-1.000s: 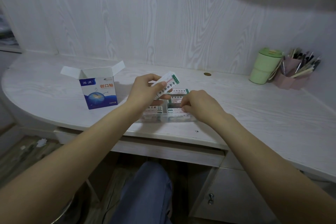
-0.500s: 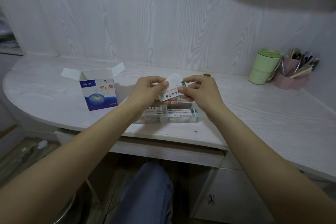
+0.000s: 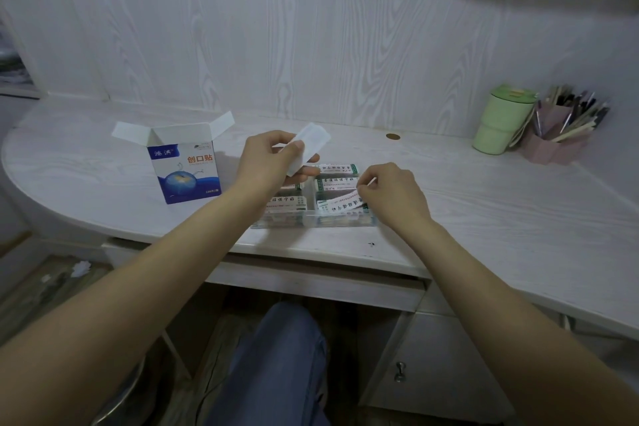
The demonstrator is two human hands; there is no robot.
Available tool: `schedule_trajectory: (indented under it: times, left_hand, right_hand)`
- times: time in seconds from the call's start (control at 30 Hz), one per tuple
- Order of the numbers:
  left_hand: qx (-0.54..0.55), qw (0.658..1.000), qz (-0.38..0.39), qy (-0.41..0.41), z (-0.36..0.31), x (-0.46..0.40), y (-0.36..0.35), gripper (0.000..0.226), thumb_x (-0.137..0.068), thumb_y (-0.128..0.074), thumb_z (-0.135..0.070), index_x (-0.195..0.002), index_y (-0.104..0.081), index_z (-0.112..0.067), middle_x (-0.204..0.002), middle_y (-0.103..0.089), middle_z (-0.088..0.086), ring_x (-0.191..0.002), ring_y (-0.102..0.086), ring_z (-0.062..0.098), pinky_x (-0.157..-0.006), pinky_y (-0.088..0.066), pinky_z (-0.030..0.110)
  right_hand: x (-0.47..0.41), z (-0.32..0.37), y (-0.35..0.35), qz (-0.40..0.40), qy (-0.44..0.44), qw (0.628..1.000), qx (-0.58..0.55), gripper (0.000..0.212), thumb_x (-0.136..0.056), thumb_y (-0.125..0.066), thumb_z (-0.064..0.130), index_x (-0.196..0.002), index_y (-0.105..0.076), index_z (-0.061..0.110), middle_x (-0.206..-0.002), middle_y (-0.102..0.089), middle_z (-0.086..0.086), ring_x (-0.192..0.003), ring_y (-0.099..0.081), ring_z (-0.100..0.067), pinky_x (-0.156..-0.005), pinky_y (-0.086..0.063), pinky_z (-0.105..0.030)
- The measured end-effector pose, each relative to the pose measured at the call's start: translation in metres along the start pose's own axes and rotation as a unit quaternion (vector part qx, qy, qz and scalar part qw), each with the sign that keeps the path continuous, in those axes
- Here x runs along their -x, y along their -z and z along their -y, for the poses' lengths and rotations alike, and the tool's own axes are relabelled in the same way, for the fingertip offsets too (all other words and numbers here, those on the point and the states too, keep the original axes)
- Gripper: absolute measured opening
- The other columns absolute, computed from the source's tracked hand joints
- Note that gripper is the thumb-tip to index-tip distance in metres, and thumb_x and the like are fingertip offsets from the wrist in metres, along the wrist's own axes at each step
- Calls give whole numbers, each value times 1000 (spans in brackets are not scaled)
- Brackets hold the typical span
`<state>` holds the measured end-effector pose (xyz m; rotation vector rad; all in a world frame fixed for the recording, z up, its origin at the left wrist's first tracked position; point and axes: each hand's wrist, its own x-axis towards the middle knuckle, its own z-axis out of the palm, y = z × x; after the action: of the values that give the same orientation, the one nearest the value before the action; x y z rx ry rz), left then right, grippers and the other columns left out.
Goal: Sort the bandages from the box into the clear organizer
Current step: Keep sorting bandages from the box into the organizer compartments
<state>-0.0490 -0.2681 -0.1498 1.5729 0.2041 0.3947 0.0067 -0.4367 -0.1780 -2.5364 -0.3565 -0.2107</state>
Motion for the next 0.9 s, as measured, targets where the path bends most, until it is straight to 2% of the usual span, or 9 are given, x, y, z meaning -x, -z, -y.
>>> schedule_trajectory:
  times: [0.17, 0.3, 0.37, 0.43, 0.53, 0.67, 0.73, 0.83, 0.9]
  left_hand:
    - [-7, 1000, 6, 7, 1, 1, -1, 11, -97, -50, -9, -101, -60, -12, -81, -71, 3, -68, -72, 17, -59, -58, 22]
    - [-8, 1000, 5, -9, 1, 2, -1, 12, -95, -51, -5, -95, -61, -12, -84, -69, 5, -68, -72, 18, -63, -59, 24]
    - [-11, 1000, 4, -17, 1, 3, -1, 11, -94, -53, -4, -94, -61, -11, -90, -67, 8, -68, -72, 18, -64, -59, 25]
    - [-12, 1000, 18, -17, -1, 5, -1, 8, -93, -56, -4, -95, -61, -10, -97, -66, 11, -68, -72, 19, -62, -59, 24]
    - [-17, 998, 51, -13, -4, 11, -4, 7, -89, -61, -2, -91, -62, -9, -90, -63, 4, -60, -70, 9, -53, -54, 17]
    - [-21, 998, 35, -47, -6, 13, -8, 8, -87, -63, 1, -94, -62, -2, -84, -61, 3, -53, -66, 3, -49, -51, 15]
    - [-18, 998, 38, -43, -6, 12, -7, 8, -86, -64, 1, -93, -62, -2, -84, -62, 6, -53, -67, 6, -50, -52, 16]
    - [-28, 996, 76, -34, -5, 12, -6, 6, -88, -63, -3, -91, -64, -8, -83, -64, 4, -57, -68, 7, -53, -54, 18]
    - [-26, 994, 105, -32, -4, 12, -7, 8, -92, -58, -6, -97, -64, -7, -83, -66, 5, -59, -69, 9, -55, -54, 17]
  right_hand:
    - [4, 4, 0, 1, 20, 998, 57, 15, -87, -55, 16, -89, -70, 17, -88, -68, -2, -85, -61, -22, -62, -43, -28]
    - [2, 3, 1, 22, 35, 996, 74, 13, -85, -60, 11, -85, -72, 17, -88, -69, 0, -85, -61, -19, -62, -42, -26]
    - [0, 3, 1, 6, 45, 999, 24, 13, -85, -61, 12, -86, -72, 17, -88, -69, 2, -83, -61, -14, -63, -45, -25]
    - [0, 8, 4, -24, 57, 994, -93, 10, -88, -62, 18, -89, -72, 18, -87, -68, 6, -79, -60, -7, -65, -44, -16]
    - [3, 21, 12, -9, 38, 948, -316, 8, -87, -66, 23, -92, -69, 18, -81, -69, 3, -65, -60, -4, -58, -42, -14]
    - [3, 30, 17, 27, -17, 887, -460, 18, -94, -56, 22, -92, -69, 11, -78, -70, -2, -61, -61, -11, -48, -40, -19]
    - [3, 30, 17, 41, -31, 865, -498, 27, -96, -52, 28, -94, -69, 7, -80, -70, -7, -63, -62, -13, -53, -44, -21]
    - [7, 27, 16, 27, 20, 889, -456, 7, -87, -65, 9, -92, -69, 9, -73, -66, -3, -58, -60, -6, -58, -49, -17]
    - [8, 27, 17, 21, 32, 892, -450, 12, -84, -67, 1, -92, -69, 10, -71, -64, -3, -53, -59, -3, -56, -49, -15]
